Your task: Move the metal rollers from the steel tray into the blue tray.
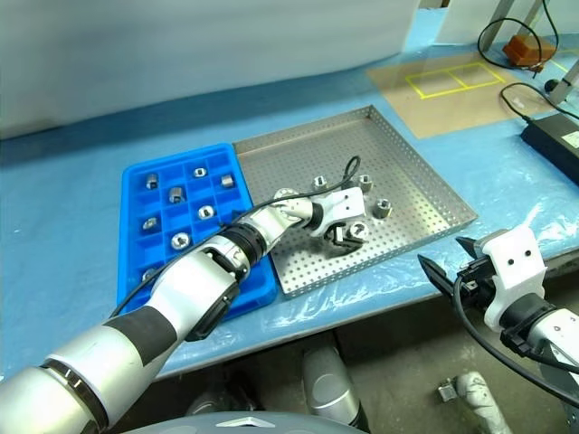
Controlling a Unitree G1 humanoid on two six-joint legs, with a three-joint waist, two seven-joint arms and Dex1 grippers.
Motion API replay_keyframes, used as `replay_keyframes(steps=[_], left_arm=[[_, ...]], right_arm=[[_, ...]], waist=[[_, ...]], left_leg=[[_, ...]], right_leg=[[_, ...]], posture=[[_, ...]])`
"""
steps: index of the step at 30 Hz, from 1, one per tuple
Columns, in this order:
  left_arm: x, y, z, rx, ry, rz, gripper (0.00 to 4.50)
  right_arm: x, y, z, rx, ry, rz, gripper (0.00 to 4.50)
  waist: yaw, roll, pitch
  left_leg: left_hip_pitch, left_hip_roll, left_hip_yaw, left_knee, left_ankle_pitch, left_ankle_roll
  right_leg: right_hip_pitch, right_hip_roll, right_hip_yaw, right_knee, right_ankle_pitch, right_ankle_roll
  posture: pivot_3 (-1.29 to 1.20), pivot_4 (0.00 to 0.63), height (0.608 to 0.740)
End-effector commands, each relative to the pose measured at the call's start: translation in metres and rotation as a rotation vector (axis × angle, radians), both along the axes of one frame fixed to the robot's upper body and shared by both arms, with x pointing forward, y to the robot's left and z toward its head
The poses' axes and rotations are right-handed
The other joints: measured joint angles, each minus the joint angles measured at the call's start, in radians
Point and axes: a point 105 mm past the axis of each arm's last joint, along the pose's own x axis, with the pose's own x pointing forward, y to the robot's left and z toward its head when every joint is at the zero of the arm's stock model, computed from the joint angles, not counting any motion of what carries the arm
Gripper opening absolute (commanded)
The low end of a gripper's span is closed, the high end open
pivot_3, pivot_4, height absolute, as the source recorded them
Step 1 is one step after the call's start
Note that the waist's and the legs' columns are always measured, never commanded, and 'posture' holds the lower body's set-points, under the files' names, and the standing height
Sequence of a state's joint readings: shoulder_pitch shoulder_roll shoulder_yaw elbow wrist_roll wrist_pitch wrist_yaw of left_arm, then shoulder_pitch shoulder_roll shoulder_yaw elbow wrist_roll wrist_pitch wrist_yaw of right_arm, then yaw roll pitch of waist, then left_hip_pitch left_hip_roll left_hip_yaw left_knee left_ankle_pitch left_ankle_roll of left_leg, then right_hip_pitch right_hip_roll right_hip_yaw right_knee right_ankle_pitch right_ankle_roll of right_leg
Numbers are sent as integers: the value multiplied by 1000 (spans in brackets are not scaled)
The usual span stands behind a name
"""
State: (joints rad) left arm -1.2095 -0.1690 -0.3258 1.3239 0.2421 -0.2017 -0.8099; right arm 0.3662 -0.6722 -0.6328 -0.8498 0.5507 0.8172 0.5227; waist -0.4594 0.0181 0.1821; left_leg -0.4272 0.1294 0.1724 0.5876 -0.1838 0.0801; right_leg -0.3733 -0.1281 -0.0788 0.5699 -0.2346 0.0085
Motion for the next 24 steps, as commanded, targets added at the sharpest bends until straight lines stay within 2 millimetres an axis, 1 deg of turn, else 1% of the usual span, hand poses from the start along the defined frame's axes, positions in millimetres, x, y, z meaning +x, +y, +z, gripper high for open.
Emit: replay_keyframes(steps=[1, 2, 7, 11, 13, 16, 17, 20, 24], left_arm=[[-42, -51, 0, -56, 40, -145, 2723], [-42, -51, 0, -49, 38, -142, 2423], [-44, -50, -1, -64, 56, -151, 2423], [-41, -47, -6, -43, 38, -137, 2423], [-46, -44, -7, -48, 84, -176, 2423], [-43, -42, -5, -58, 94, -165, 1864], [-41, -42, -4, -59, 70, -155, 1694], [-38, -40, 4, -100, 69, -155, 1694], [-20, -33, 21, -174, 29, -71, 1694]], right_arm=[[1, 0, 6, -28, -28, 6, 3607], [1, 1, 6, -28, -28, 7, 3607], [6, 1, 9, -22, -43, 11, 3607], [8, 0, 10, -27, -46, 13, 3607], [9, 1, 10, -25, -47, 17, 3607], [11, 2, 10, -21, -46, 24, 3607], [12, 3, 9, -20, -45, 27, 3607], [16, 4, 9, -18, -47, 37, 3607], [22, 6, 9, -12, -52, 52, 3607]], waist=[[0, 0, 0], [0, 0, 0], [-2, 0, 0], [-2, 0, 0], [-3, 0, 0], [-3, 0, 0], [-3, 0, 0], [-3, 0, 0], [-1, 1, 0]], left_leg=[[0, 0, 0, 0, 0, 0], [0, 0, 0, 0, 0, 0], [-1, 0, -1, 1, 0, 0], [-2, -1, -1, 1, 0, 1], [-2, -1, -1, 1, 0, 1], [-2, -1, -1, 1, 0, 1], [-2, 0, -2, 1, -1, 1], [-3, -1, -2, 1, -1, 1], [-3, -1, -2, 2, -1, 1]], right_leg=[[0, 0, 0, 0, 0, 0], [0, 0, 0, 0, 0, 0], [0, 0, 0, 0, 0, 0], [0, 0, -1, 0, 0, 0], [0, 0, -1, 0, 0, 0], [-1, 0, -1, 0, 0, 0], [-1, 0, -1, 0, 0, 0], [-1, 0, -1, 0, 0, 0], [-1, -1, -1, 0, 0, 0]], posture=[[-864, 150, 740], [-864, 150, 740], [-853, 150, 740], [-844, 150, 740], [-844, 150, 740], [-823, 150, 740], [-815, 150, 740], [-797, 150, 740], [-772, 150, 740]])
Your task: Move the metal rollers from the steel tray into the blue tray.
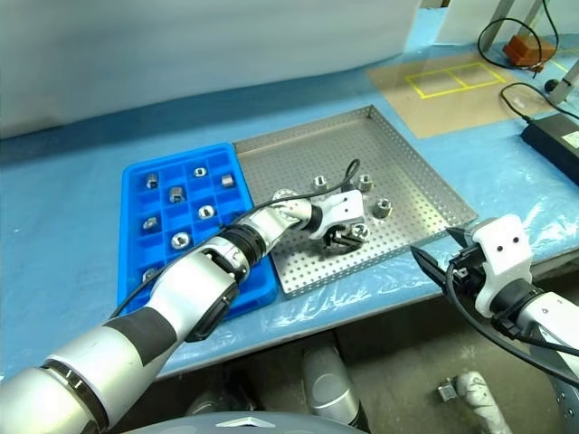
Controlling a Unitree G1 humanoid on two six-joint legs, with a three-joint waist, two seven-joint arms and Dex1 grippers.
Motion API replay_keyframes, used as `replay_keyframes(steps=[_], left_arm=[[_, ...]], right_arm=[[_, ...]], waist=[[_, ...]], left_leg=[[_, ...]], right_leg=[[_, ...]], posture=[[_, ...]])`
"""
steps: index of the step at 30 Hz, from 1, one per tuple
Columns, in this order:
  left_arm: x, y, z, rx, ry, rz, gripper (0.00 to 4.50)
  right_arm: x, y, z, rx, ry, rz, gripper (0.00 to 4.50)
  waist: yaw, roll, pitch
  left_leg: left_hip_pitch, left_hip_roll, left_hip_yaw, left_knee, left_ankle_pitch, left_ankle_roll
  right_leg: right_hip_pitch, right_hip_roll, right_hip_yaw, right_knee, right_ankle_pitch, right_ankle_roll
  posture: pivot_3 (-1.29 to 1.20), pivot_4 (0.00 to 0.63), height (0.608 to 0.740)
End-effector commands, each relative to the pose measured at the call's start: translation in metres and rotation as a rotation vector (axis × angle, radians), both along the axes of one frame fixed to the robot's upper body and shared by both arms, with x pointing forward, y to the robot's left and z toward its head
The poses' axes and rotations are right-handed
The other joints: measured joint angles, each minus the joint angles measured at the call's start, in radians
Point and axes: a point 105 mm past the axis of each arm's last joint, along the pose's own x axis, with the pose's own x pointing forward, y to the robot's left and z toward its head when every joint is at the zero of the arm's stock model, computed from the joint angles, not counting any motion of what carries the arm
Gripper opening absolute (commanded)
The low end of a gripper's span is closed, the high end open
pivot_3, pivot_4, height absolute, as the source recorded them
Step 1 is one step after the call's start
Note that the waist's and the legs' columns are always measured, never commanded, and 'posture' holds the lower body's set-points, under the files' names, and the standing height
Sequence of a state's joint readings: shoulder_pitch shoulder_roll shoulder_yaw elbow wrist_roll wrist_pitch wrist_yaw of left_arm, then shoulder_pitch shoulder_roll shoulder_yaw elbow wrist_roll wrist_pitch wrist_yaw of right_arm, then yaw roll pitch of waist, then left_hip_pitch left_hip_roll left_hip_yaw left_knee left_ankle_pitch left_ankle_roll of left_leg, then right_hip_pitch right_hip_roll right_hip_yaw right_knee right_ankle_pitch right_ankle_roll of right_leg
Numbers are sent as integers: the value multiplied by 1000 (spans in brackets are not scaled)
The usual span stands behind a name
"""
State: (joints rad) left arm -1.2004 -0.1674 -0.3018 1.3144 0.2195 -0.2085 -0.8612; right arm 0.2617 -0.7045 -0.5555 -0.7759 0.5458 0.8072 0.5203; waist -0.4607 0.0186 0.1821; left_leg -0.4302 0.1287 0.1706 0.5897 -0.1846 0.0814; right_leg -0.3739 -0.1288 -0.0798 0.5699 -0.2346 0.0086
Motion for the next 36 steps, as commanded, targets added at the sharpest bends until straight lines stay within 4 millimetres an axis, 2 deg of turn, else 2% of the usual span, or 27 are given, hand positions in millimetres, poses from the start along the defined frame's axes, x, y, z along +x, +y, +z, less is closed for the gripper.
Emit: replay_keyframes(steps=[1, 5, 7, 9, 13, 17, 20, 23, 26, 28, 32, 36], left_arm=[[-11, -29, 23, -158, -16, -17, 1694], [13, -7, 46, -231, -105, 67, 1694], [18, 11, 67, -323, -127, 41, 1694], [19, 25, 75, -357, -138, 13, 1694], [26, 74, 92, -398, -121, 22, 1694], [10, 115, 109, -421, -104, 2, 1694], [2, 140, 117, -423, -109, 46, 1694], [1, 164, 112, -365, -115, 121, 1694], [0, 186, 101, -311, -88, 180, 1694], [-4, 198, 94, -284, -60, 210, 1694], [-15, 218, 73, -222, -26, 260, 1694], [-29, 227, 61, -219, 30, 281, 1694]], right_arm=[[5, 1, 6, -27, -37, 12, 3607], [12, 3, 7, -22, -44, 38, 3607], [19, 6, 9, -19, -48, 67, 3607], [24, 9, 9, -24, -48, 90, 3607], [45, 37, 14, -19, -64, 243, 3607], [71, 65, 26, 15, -121, 360, 3607], [88, 92, 35, 49, -157, 467, 3607], [99, 122, 36, 65, -157, 583, 3607], [103, 144, 32, 55, -143, 685, 3607], [107, 151, 30, 58, -142, 715, 3607], [111, 157, 26, 67, -134, 752, 3607], [111, 162, 22, 73, -127, 775, 3607]], waist=[[1, 0, 0], [6, 0, 0], [6, 1, 0], [5, 0, 1], [8, 0, 1], [29, 1, 3], [68, 1, 4], [129, 0, 5], [188, 0, 5], [237, 0, 5], [330, 1, 6], [411, 1, 6]], left_leg=[[0, 0, 0, 0, 0, 0], [-1, 0, 0, 2, -1, 2], [-2, 0, -1, 3, -1, 3], [-3, 0, -1, 3, -1, 5], [-2, 2, -1, 5, 0, 5], [-2, 3, -1, 6, 0, 6], [-4, 4, -1, 8, 1, 6], [-8, 6, -1, 12, 2, 5], [-6, 8, 0, 12, 4, 2], [-6, 9, 0, 14, 5, 1], [-6, 12, 1, 14, 8, -4], [-3, 15, 5, 14, 9, -7]], right_leg=[[0, 0, 0, 0, 0, 0], [0, 0, 0, 0, 0, 0], [0, 0, -1, 0, 0, 0], [-1, 0, -1, 0, 3, -5], [-1, 0, -1, 2, 5, -8], [-1, 1, -2, 4, 7, -12], [-4, 0, -2, 9, 8, -13], [-12, 0, -2, 20, 7, -15], [-13, 2, -1, 27, 5, -18], [-17, 1, 0, 36, 2, -24], [-19, 4, 1, 39, 1, -25], [-20, 5, 4, 42, 2, -27]], posture=[[-767, 150, 740], [-725, 150, 740], [-697, 150, 740], [-663, 150, 740], [-575, 150, 740], [-497, 150, 740], [-403, 150, 740], [-333, 150, 740], [-275, 150, 740], [-232, 150, 740], [-196, 150, 740], [-161, 150, 740]])
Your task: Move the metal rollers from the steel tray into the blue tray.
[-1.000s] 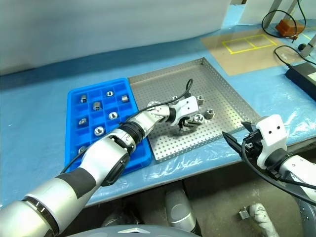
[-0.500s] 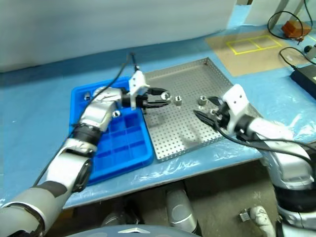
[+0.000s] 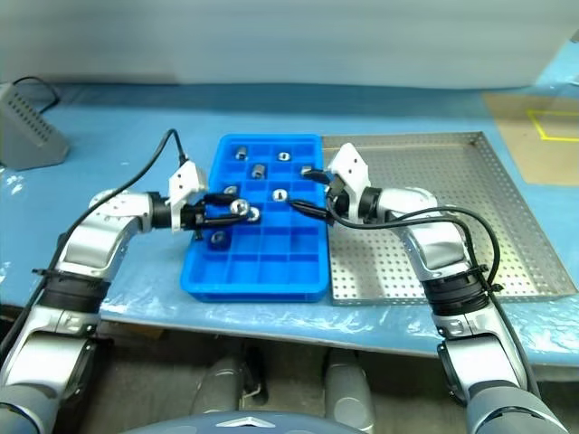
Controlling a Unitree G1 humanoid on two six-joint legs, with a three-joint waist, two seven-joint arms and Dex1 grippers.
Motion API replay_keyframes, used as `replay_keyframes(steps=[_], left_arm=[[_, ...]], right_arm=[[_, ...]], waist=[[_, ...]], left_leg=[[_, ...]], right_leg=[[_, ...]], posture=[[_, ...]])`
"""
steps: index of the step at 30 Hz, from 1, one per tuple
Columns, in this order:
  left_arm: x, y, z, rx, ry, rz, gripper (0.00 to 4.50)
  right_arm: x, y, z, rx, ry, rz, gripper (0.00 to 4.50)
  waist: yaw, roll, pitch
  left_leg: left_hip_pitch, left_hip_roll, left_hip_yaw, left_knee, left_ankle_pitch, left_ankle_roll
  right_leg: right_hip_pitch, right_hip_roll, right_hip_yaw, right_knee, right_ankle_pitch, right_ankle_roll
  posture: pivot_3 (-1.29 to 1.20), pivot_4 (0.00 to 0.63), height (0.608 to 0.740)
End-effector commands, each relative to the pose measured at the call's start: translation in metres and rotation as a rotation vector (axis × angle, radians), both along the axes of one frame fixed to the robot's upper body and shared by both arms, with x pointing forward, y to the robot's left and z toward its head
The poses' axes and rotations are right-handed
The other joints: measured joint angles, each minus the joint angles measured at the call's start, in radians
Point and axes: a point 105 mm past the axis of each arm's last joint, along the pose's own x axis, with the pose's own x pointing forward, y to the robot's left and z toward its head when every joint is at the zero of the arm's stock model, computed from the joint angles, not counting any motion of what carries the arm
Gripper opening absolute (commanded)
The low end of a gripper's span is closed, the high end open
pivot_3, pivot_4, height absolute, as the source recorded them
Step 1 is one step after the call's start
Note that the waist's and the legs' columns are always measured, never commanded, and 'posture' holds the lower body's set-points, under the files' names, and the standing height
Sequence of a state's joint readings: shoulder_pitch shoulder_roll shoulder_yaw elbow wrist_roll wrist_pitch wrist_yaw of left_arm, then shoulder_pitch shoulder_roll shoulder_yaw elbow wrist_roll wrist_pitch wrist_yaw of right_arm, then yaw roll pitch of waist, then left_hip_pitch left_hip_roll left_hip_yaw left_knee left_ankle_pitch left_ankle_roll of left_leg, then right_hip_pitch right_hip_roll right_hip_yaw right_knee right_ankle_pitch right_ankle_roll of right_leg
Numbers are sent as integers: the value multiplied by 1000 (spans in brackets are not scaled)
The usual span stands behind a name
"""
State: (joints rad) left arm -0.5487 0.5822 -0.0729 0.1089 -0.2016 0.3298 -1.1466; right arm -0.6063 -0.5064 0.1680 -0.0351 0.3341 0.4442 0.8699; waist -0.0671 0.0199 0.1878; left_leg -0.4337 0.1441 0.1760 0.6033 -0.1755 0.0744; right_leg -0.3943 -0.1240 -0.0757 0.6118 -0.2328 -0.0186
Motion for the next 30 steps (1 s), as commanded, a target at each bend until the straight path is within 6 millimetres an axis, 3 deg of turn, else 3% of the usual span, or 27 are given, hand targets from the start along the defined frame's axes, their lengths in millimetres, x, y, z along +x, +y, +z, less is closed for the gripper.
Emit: replay_keyframes(steps=[1, 7, 17, 24, 30], left_arm=[[-12, -3, 14, -62, -14, -18, 1694], [-20, -1, -1, -56, 36, -2, 1694], [-28, -19, 0, -63, 33, -76, 1694], [-48, -19, -15, -37, 105, -148, 1694], [-50, -21, -23, -29, 136, -157, 1694]], right_arm=[[-2, 6, 8, 8, -46, 35, 3607], [-2, 9, 6, 10, -43, 44, 3607], [-3, 3, 3, 3, -37, 22, 3607], [-6, -7, -1, -2, -27, -10, 3607], [-7, -11, -6, -8, -18, -38, 3607]], waist=[[36, 0, 0], [82, -1, 0], [81, -2, 0], [77, -2, 0], [79, -2, 0]], left_leg=[[0, 0, 1, 0, 1, -1], [11, 0, 8, -5, 3, -10], [17, 10, 14, -13, 9, -20], [21, 13, 23, -25, 12, -23], [23, 15, 25, -26, 12, -24]], right_leg=[[0, 0, 0, 1, 0, -1], [0, 0, 10, 6, 1, -3], [-5, 13, 19, 8, 2, -4], [-11, 16, 23, 7, 0, -9], [-10, 17, 23, 8, 0, -11]], posture=[[-160, 150, 740], [-159, 150, 740], [-180, 150, 740], [-193, 150, 740], [-206, 150, 740]])
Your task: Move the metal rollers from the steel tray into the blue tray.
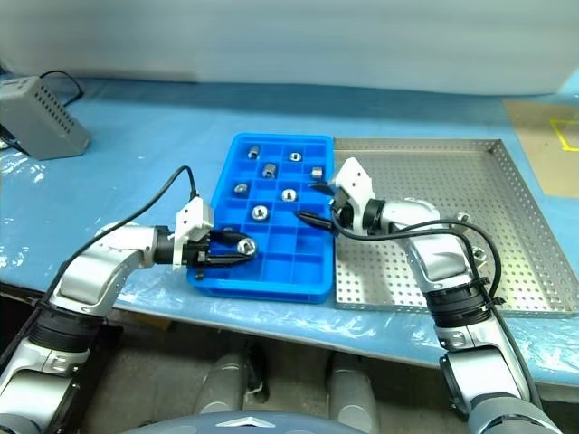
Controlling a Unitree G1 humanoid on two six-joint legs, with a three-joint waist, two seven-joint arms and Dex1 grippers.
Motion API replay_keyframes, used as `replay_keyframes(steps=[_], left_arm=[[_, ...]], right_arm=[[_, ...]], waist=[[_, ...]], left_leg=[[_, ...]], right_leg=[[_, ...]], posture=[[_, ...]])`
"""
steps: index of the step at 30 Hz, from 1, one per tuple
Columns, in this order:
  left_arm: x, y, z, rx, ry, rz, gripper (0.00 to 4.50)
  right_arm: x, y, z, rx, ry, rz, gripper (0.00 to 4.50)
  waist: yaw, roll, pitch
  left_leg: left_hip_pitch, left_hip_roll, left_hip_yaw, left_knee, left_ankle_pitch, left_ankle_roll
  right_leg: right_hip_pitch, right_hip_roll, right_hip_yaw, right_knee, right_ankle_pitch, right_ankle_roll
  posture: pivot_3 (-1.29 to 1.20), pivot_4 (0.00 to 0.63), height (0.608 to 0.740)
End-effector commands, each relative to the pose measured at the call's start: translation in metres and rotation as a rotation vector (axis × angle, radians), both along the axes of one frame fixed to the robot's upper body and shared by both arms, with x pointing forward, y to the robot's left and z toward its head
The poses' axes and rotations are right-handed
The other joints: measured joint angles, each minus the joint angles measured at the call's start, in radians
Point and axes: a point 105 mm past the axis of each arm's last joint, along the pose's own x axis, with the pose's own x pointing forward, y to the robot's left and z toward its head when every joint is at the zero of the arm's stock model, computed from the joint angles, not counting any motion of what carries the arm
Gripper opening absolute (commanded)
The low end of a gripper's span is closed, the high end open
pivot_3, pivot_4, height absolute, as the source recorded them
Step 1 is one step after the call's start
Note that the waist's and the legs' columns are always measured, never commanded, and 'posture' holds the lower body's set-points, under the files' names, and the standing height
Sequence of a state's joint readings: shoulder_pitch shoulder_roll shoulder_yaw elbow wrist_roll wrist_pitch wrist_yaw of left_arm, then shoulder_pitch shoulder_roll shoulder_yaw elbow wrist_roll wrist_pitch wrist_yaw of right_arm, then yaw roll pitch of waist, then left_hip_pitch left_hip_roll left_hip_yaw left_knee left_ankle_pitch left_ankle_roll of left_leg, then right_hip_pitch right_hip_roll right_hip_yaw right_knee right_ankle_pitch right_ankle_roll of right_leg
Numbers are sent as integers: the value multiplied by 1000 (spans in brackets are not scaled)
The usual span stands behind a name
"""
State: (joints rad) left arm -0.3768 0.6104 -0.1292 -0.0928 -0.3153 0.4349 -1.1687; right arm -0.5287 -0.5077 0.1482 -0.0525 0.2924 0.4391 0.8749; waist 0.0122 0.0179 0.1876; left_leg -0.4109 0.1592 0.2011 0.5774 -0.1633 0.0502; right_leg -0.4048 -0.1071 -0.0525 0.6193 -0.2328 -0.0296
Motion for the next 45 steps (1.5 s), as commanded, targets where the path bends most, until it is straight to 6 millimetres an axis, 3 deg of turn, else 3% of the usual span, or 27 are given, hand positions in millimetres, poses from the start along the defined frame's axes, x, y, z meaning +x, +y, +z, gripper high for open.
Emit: replay_keyframes(steps=[1, 14, 19, 21, 26, 30, 32, 34, 36, 40, 42, 45], left_arm=[[-5, -4, 3, 4, -16, -40, 1694], [-8, 13, -38, 104, 38, -50, 1694], [2, 20, -43, 116, -7, -6, 3298], [10, 19, -35, 88, -31, 19, 3298], [23, 12, 6, -48, -74, 46, 3298], [32, 2, 49, -255, -36, 81, 3298], [36, -6, 63, -314, -34, 79, 3298], [42, -15, 69, -326, -38, 97, 3298], [47, -23, 67, -294, -54, 117, 3298], [45, -43, 77, -332, -57, 89, 3298], [48, -47, 83, -354, -69, 104, 3298], [49, -51, 91, -382, -69, 112, 3298]], right_arm=[[-3, 0, 14, 15, -55, 1, 3607], [0, -8, 9, -4, -56, -37, 3607], [1, -10, 10, -4, -59, -43, 3607], [1, -12, 10, -5, -60, -48, 3607], [6, -25, 14, 3, -62, -97, 3607], [19, -43, 21, 15, -83, -185, 3607], [39, -64, 29, 28, -136, -327, 3607], [65, -98, 35, 50, -179, -541, 3607], [75, -121, 29, 1, -204, -638, 3607], [81, -141, 11, -76, -216, -713, 3607], [85, -157, 1, -133, -211, -794, 3607], [83, -166, -16, -132, -164, -822, 3607]], waist=[[0, 0, 0], [-6, 0, 0], [-24, 0, -3], [-26, 0, -3], [-25, 0, -3], [-21, -2, -2], [-20, -2, -2], [-21, -2, -2], [-21, -2, -2], [-24, -3, -2], [-27, -3, -2], [-29, -3, -1]], left_leg=[[0, 0, 0, 0, 0, 0], [6, 1, 3, -1, 0, -1], [10, 3, 3, -1, 1, -2], [10, 3, 3, -1, 1, -3], [9, 9, 3, -1, 4, -7], [7, 12, 3, -2, 5, -9], [7, 11, 3, -1, 5, -9], [7, 11, 4, -1, 5, -9], [7, 10, 5, -1, 5, -9], [5, 11, 5, -1, 5, -8], [2, 11, 5, -1, 5, -6], [1, 11, 5, 0, 5, -4]], right_leg=[[0, 0, 1, 0, 0, 0], [3, 1, 3, 0, 0, 0], [5, 3, 4, 1, 0, -1], [5, 4, 5, 1, 1, -1], [3, 11, 7, 0, 3, -5], [1, 15, 7, 0, 4, -7], [1, 14, 7, 0, 5, -8], [1, 14, 9, 0, 5, -8], [0, 14, 10, 0, 5, -9], [0, 17, 10, -3, 5, -8], [-3, 18, 10, -3, 5, -8], [-4, 18, 10, -3, 5, -9]], posture=[[-206, 150, 740], [-220, 150, 740], [-218, 150, 740], [-218, 150, 740], [-218, 150, 740], [-229, 150, 740], [-236, 150, 740], [-246, 150, 740], [-250, 150, 740], [-265, 150, 740], [-270, 150, 740], [-276, 150, 740]])
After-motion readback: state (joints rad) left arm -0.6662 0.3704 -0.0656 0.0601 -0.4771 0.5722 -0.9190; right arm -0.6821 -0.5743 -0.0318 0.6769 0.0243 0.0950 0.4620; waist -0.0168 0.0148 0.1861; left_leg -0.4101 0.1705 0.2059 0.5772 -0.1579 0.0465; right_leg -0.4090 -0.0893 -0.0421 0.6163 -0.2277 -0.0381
